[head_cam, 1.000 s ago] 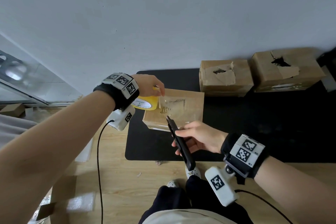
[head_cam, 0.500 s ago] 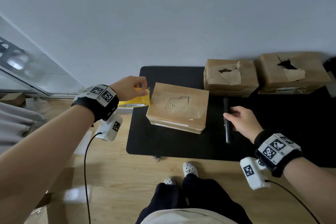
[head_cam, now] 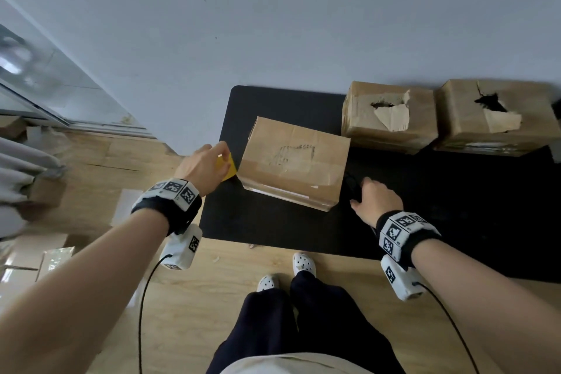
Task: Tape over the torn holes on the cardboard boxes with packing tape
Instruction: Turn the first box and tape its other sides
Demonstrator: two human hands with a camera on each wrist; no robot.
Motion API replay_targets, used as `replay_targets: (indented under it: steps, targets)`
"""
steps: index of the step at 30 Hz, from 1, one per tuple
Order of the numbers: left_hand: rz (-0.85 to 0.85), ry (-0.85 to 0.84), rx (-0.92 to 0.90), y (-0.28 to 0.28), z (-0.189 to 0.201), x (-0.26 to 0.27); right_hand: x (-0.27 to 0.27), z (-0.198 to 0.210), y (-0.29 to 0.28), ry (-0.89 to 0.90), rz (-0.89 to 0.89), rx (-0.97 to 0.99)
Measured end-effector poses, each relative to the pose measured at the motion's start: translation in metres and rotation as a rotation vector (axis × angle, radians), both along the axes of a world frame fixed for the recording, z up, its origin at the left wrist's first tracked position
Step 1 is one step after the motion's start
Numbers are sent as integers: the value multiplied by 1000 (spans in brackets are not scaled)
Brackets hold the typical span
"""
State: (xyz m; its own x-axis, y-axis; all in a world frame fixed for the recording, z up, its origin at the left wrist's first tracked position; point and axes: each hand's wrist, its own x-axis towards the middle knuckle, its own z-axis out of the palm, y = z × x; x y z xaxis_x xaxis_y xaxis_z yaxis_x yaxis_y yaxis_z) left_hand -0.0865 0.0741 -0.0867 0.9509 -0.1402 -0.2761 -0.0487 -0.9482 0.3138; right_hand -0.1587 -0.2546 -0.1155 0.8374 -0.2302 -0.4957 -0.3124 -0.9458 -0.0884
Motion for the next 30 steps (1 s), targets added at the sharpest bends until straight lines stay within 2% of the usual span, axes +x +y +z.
replay_targets:
  steps: [7, 10, 14, 16, 21, 25, 28, 30]
  targets:
    - [12, -21, 85, -21, -11, -19, -2, -11, -1, 10, 2, -8]
    - [62, 50, 49, -25, -18, -22, -2, -14, -2, 4, 0, -9]
    - [61, 122, 101, -26, -24, -29, -1, -15, -2, -19, -32, 42]
    - [31, 146, 97, -27, -25, -33, -3, -14, -3, -95, -31, 89]
    - [40, 111, -1, -32, -21, -37, -9, -5, -2, -454, 17, 353]
    - [21, 57, -84, -30, -19, -40, -3, -2, 4, -494, 25, 466]
    - [134, 37, -107, -32, -15, -39, 3, 0, 1, -531, 2, 510]
    - [193, -110, -126, -41, -5, -39, 4, 5, 4, -637, 62, 483]
